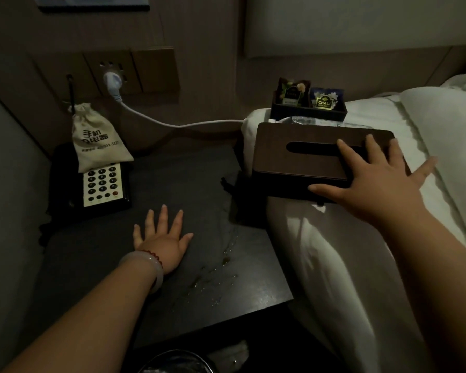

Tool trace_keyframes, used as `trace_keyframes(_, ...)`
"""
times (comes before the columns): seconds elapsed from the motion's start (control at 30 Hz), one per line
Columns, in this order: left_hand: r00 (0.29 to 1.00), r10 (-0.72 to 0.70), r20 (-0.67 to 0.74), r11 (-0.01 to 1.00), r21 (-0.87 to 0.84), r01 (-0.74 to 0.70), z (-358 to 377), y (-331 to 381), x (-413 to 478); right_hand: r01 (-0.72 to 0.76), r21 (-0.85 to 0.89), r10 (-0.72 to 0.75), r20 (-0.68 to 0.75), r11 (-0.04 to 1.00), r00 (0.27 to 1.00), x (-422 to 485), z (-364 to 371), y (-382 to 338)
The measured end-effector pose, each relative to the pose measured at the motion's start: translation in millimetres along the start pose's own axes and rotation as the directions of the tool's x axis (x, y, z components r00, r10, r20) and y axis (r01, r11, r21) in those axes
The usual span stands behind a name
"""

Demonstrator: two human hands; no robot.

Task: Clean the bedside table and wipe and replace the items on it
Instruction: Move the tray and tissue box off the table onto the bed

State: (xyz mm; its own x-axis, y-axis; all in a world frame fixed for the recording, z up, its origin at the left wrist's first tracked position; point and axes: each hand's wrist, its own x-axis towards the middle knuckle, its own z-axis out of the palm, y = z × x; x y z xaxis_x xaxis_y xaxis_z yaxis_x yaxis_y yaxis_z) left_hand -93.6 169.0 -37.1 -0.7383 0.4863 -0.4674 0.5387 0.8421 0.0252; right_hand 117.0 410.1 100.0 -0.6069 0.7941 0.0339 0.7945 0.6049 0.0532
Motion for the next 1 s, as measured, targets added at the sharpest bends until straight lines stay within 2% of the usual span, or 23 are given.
trace_keyframes(0.07,1.0,0.001,0.005,1.0,-0.009,-0.001,0,-1,0,0.052,0.009,-0.051,-0.079,0.999,0.996,-6,-2,-15)
trace_keyframes(0.13,1.0,0.002,-0.003,1.0,-0.013,-0.002,1,-1,1,0.169,0.048,-0.155,-0.22,0.984,0.963,-16,-3,-38)
trace_keyframes(0.27,1.0,0.009,-0.016,1.0,-0.021,-0.009,2,-2,2,0.484,0.157,-0.378,-0.441,0.861,0.814,-35,17,-96)
trace_keyframes(0.37,1.0,0.028,-0.014,0.998,-0.051,-0.028,1,-5,3,0.623,0.136,-0.502,-0.472,0.77,0.724,-45,55,-129)
trace_keyframes(0.47,0.997,0.047,-0.059,0.992,-0.111,-0.054,1,-12,4,0.673,0.142,-0.578,-0.406,0.726,0.708,-52,89,-153)
trace_keyframes(0.53,0.992,0.076,-0.103,0.983,-0.161,-0.092,1,-19,5,0.665,0.167,-0.595,-0.329,0.728,0.733,-50,107,-169)
trace_keyframes(0.6,0.98,0.115,-0.161,0.96,-0.237,-0.152,-3,-31,5,0.583,0.261,-0.547,-0.203,0.769,0.812,-41,120,-185)
trace_keyframes(0.67,0.947,0.093,-0.309,0.9,-0.381,-0.213,-7,-47,2,0.527,0.298,-0.52,-0.11,0.796,0.847,-31,129,-200)
trace_keyframes(0.73,0.864,-0.018,-0.504,0.844,-0.471,-0.257,-15,-67,1,0.546,0.269,-0.546,-0.083,0.794,0.834,-24,135,-214)
trace_keyframes(0.8,0.776,-0.112,-0.62,0.861,-0.45,-0.235,-25,-88,5,0.548,0.266,-0.551,-0.071,0.793,0.832,-21,141,-224)
trace_keyframes(0.87,0.73,-0.173,-0.661,0.884,-0.431,-0.181,-37,-108,18,0.52,0.279,-0.522,-0.072,0.807,0.85,-21,148,-231)
trace_keyframes(1.0,0.713,-0.321,-0.623,0.868,-0.494,-0.041,-67,-137,53,0.49,0.274,-0.474,-0.126,0.828,0.871,-22,159,-234)
